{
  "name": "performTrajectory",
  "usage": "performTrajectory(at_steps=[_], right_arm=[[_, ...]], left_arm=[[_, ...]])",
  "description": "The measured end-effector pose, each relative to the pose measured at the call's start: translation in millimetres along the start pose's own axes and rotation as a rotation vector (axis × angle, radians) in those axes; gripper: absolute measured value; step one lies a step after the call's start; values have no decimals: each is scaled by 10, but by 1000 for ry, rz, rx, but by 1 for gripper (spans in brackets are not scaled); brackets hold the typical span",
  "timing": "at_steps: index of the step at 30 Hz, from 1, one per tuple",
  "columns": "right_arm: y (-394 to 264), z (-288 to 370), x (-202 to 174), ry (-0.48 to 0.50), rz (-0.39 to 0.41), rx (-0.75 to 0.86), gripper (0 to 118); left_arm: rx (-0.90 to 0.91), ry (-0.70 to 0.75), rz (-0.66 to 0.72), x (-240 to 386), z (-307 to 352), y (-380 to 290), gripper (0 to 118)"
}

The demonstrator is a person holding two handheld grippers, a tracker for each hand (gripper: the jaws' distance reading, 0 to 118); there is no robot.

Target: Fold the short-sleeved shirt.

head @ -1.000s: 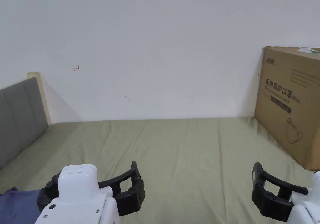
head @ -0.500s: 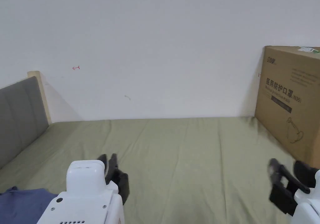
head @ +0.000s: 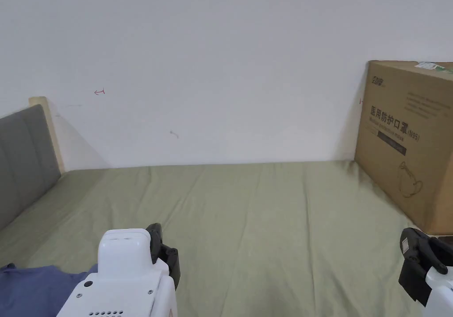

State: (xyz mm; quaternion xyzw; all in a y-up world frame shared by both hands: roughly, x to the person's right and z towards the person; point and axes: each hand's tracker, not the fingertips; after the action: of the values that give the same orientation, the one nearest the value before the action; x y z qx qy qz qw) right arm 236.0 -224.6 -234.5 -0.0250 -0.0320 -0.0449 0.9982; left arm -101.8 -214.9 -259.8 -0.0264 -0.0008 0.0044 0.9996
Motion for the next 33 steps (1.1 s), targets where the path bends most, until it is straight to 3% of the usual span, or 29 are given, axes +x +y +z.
performTrajectory(at_steps=[5,9,18,21,26,29,31,32,33], right_arm=[[-23,-29,-34,-9,10,-5,1],[-73,-157,-301,26,40,-11,1],[-243,-383,-1850,478,92,-93,1],[-236,-393,-2136,550,67,-105,1],[-164,-453,-2160,588,40,-173,1],[-159,-494,-2018,593,44,-245,1],[-194,-525,-1910,578,47,-295,1],[-217,-548,-1864,567,47,-321,1],[-246,-580,-1817,558,44,-350,1]], left_arm=[[-1,-10,-3,-54,-34,-18,0],[-23,34,1,-328,33,-24,0],[-26,391,23,-1600,676,-11,0],[-33,412,30,-1783,811,10,0],[-70,376,40,-2007,735,85,0],[-400,237,145,-2437,194,111,0],[-709,95,321,-2858,-348,-129,0],[-827,44,414,-3034,-569,-300,12],[-935,19,496,-3207,-810,-539,40]])
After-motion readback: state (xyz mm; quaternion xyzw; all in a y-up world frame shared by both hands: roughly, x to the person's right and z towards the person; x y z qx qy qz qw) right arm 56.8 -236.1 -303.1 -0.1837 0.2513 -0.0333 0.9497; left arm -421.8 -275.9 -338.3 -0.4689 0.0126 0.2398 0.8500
